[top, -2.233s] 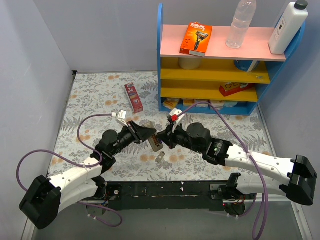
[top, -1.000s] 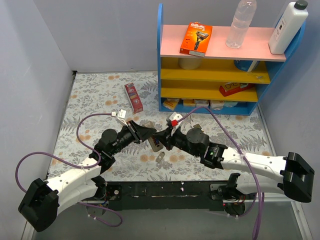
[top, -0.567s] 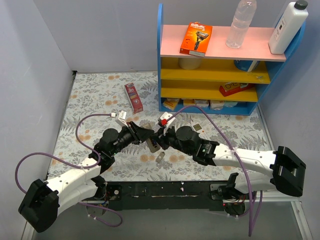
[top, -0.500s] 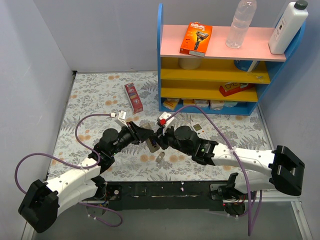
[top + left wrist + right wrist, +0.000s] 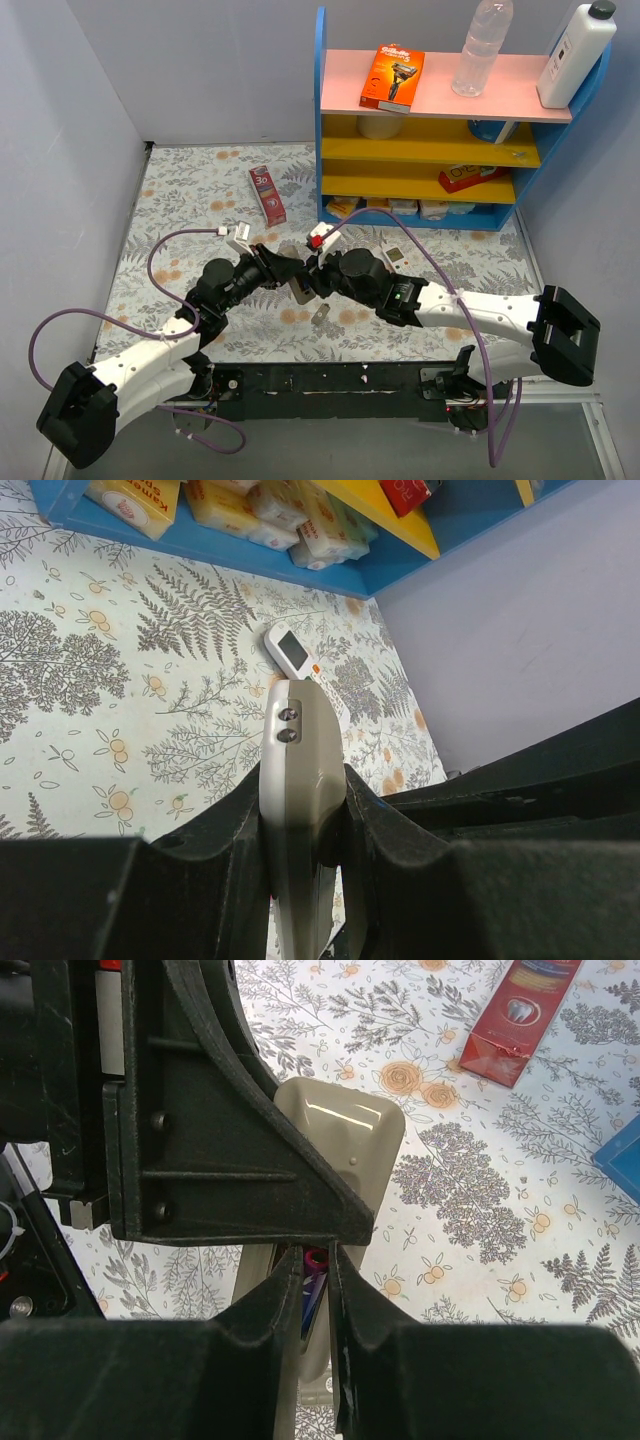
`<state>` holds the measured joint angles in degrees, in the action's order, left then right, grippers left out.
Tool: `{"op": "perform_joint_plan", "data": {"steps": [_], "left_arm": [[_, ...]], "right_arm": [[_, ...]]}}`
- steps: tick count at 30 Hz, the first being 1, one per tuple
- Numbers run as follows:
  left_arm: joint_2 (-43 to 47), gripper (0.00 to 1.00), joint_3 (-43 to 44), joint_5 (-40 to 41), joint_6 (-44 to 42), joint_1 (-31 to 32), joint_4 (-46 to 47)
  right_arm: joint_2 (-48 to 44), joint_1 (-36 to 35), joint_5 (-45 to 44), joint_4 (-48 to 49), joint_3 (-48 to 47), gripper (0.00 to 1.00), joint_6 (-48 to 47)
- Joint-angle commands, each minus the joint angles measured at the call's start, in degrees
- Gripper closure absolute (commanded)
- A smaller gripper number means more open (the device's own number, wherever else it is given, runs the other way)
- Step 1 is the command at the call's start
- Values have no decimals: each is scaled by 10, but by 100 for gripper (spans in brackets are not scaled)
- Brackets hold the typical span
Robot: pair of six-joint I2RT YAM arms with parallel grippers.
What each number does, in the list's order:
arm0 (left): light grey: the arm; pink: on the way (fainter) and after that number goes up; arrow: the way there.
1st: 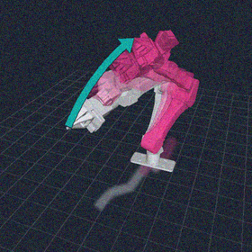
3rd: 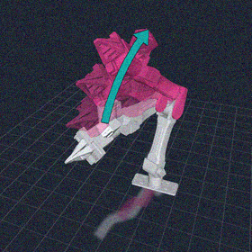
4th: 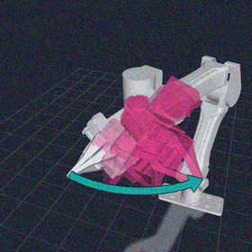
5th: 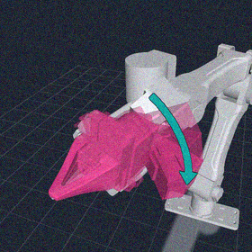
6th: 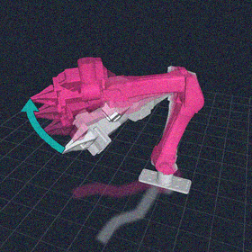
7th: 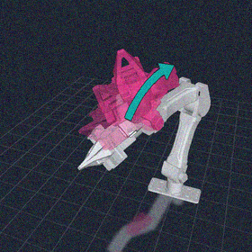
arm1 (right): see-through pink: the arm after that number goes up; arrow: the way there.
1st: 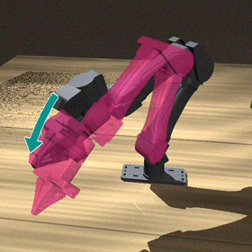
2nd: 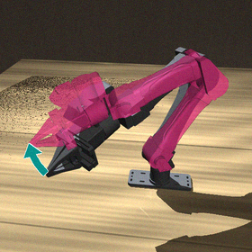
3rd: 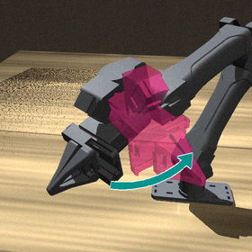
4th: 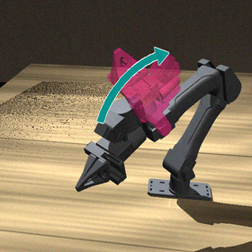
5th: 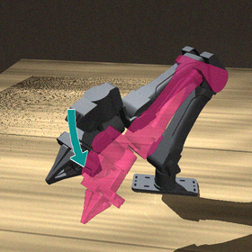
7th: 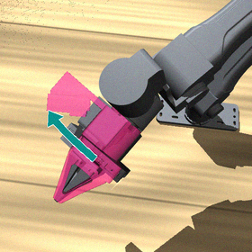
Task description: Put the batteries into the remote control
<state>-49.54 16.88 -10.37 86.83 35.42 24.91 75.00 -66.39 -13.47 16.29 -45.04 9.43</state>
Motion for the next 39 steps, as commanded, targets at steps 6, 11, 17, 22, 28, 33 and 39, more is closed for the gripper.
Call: {"op": "perform_joint_plan", "data": {"steps": [6,11,17,22,28,33,39], "left_arm": [[28,100,18,-147,21,11,188],[27,100,21,-171,12,11,185],[18,100,22,-186,16,11,185],[1,100,21,-189,45,11,209],[-14,100,21,-150,64,19,188],[-19,99,29,-141,47,20,149],[-15,100,18,-127,44,20,137]], "right_arm": [[41,11,71,-109,-16,79,-25],[41,25,124,-122,-19,79,-23],[35,38,173,-125,-23,77,-22],[32,40,151,-116,-23,83,-13],[23,39,158,-71,-19,89,-14],[23,40,153,-86,-30,87,-21],[13,40,137,-100,-41,78,-21]]}}
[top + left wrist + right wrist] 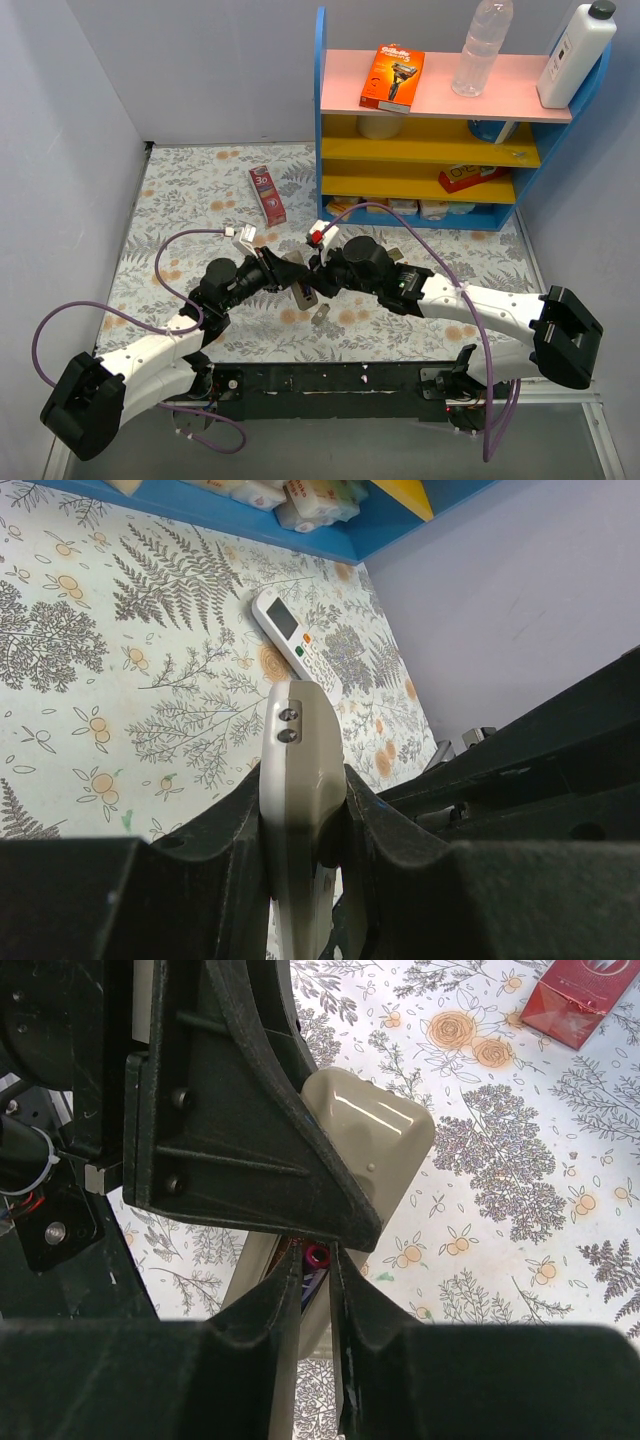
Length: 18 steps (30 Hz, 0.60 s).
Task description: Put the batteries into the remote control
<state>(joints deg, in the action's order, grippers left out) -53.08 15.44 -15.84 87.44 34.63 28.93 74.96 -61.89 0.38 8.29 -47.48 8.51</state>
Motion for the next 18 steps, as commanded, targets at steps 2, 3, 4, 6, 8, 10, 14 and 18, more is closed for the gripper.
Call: {"op": "perform_joint_plan", "data": {"steps": [2,3,4,6,8,10,14,18], "left_arm": [[14,100,32,-78,41,28,102],[11,100,31,-81,42,28,104],[9,100,31,-84,48,28,108],[-1,100,31,-86,52,28,116],[-7,100,33,-82,55,29,112],[-12,100,36,-78,56,29,105],[-20,100,37,-75,62,28,105],[-16,100,36,-68,62,29,103]], "right_arm": [[15,-5,-1,-28,-23,75,-12],[14,-5,-2,-30,-24,74,-13],[14,-6,-1,-30,-25,72,-12],[12,-5,-1,-30,-27,71,-11],[10,-5,-1,-29,-31,71,-9],[9,-5,-2,-28,-32,71,-6],[9,-5,-23,-30,-33,69,-1],[4,-5,-42,-36,-34,63,2]]}}
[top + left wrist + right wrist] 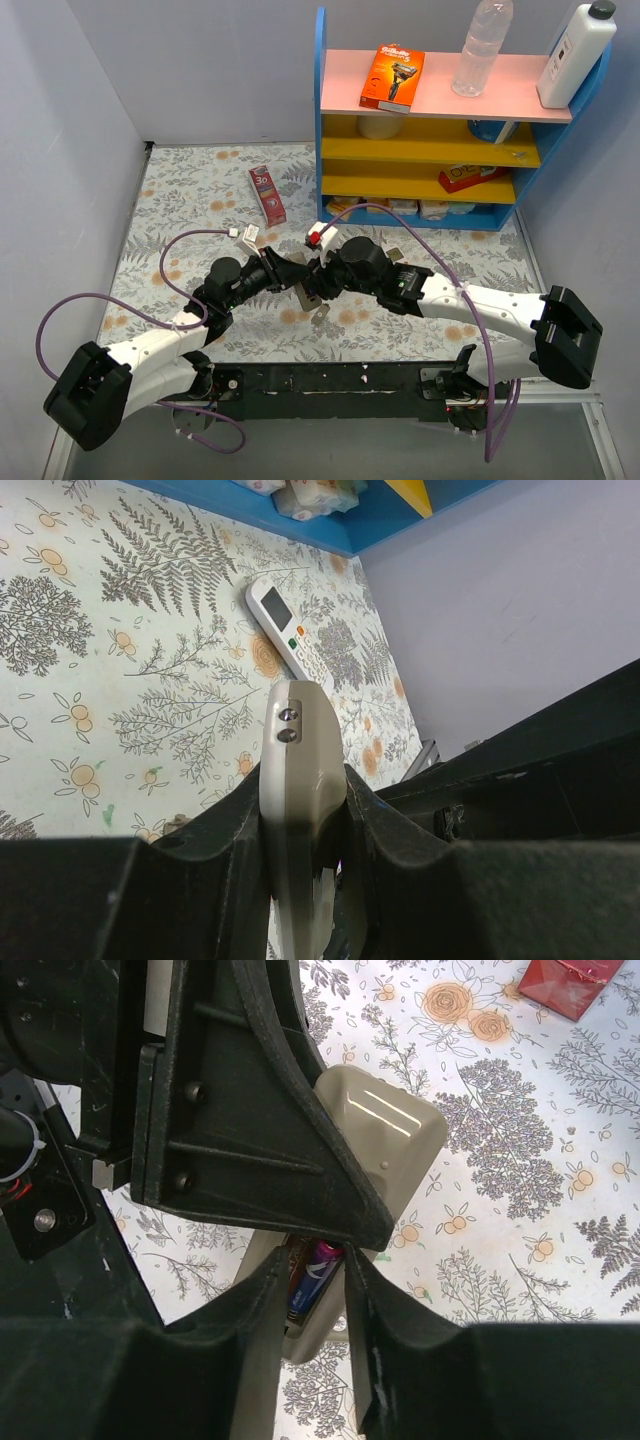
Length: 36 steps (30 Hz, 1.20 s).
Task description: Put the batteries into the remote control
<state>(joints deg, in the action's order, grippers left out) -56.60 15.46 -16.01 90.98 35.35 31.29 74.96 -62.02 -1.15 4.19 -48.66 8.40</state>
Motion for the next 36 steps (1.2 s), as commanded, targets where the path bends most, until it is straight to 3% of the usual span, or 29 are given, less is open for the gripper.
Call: {"op": "perform_joint_plan", "data": {"steps": [1,11,16,36], "left_arm": [[19,100,36,-65,26,21,78],[33,100,27,-47,38,21,62],[39,100,25,-46,39,22,62],[46,100,25,-39,46,22,32]], "right_arm": [[2,-4,-26,5,-22,59,2],[-19,-3,-28,-1,-23,46,-5],[-39,-3,-24,-9,-20,33,-36],[-81,-1,52,-42,-62,21,-102]]}}
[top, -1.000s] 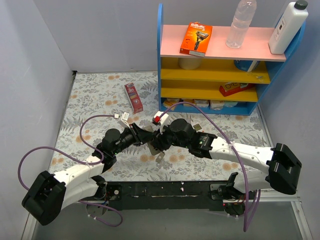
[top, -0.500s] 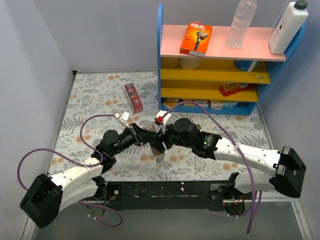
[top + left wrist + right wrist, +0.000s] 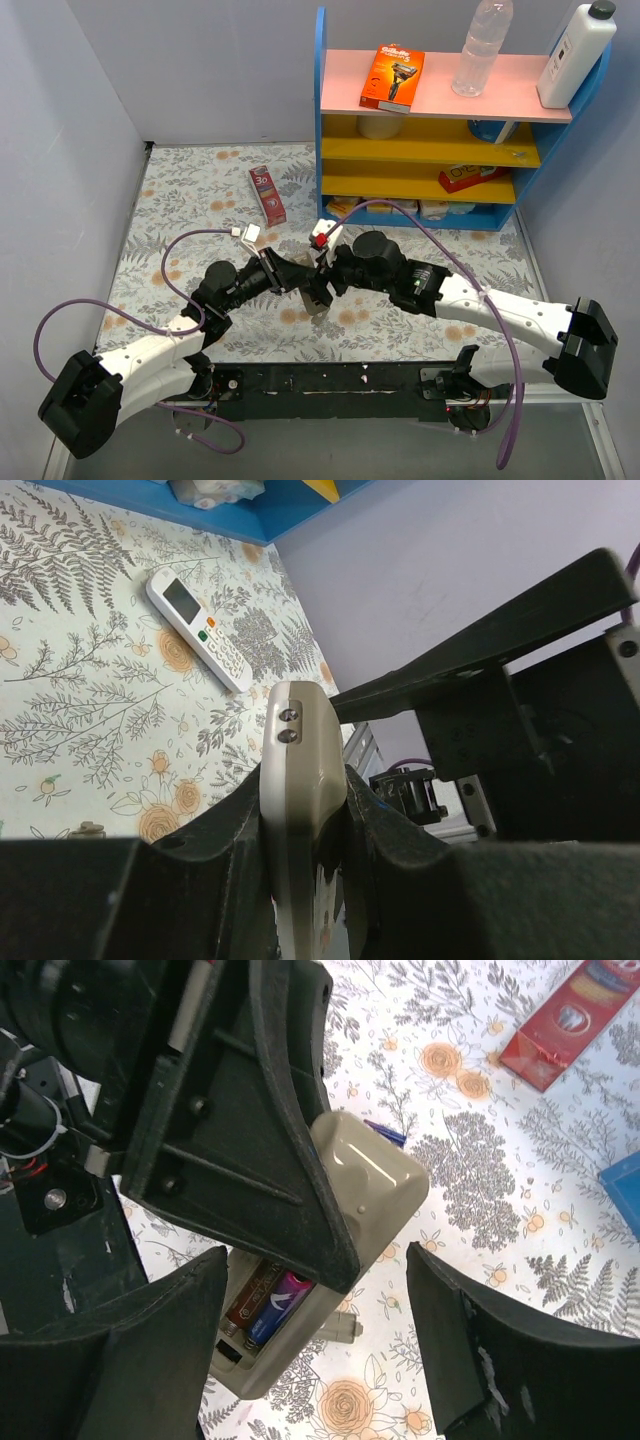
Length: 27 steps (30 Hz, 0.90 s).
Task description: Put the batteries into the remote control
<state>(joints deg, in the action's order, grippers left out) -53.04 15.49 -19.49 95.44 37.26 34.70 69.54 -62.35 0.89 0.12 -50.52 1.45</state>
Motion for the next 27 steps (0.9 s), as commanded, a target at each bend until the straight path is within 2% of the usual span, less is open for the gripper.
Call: {"op": "perform_joint_plan", "data": {"steps": [1,5,11,14,16,18,24,27], "left_arm": [[9,100,25,-3,2,2,-5],[0,100,35,-6,-3,2,-20],[-7,100,49,-13,-11,2,-36],[-10,100,53,-20,-13,2,-35],[-11,100,57,-25,-18,2,-39],[-11,100,62,-28,-21,2,-43],[-8,100,75,-32,-34,2,-61],[-5,100,77,-31,-38,3,-67]], "right_arm": [[-28,2,39,-22,-51,20,-36],[-37,2,61,-53,-68,20,-70],[-74,4,83,-81,-56,23,-233],[-89,7,88,-88,-37,29,-312],[-91,13,96,-100,-38,38,-341],[-87,15,119,-109,-43,44,-353],[-54,23,171,-149,-76,56,-371],[-51,26,176,-137,-70,57,-366]]}}
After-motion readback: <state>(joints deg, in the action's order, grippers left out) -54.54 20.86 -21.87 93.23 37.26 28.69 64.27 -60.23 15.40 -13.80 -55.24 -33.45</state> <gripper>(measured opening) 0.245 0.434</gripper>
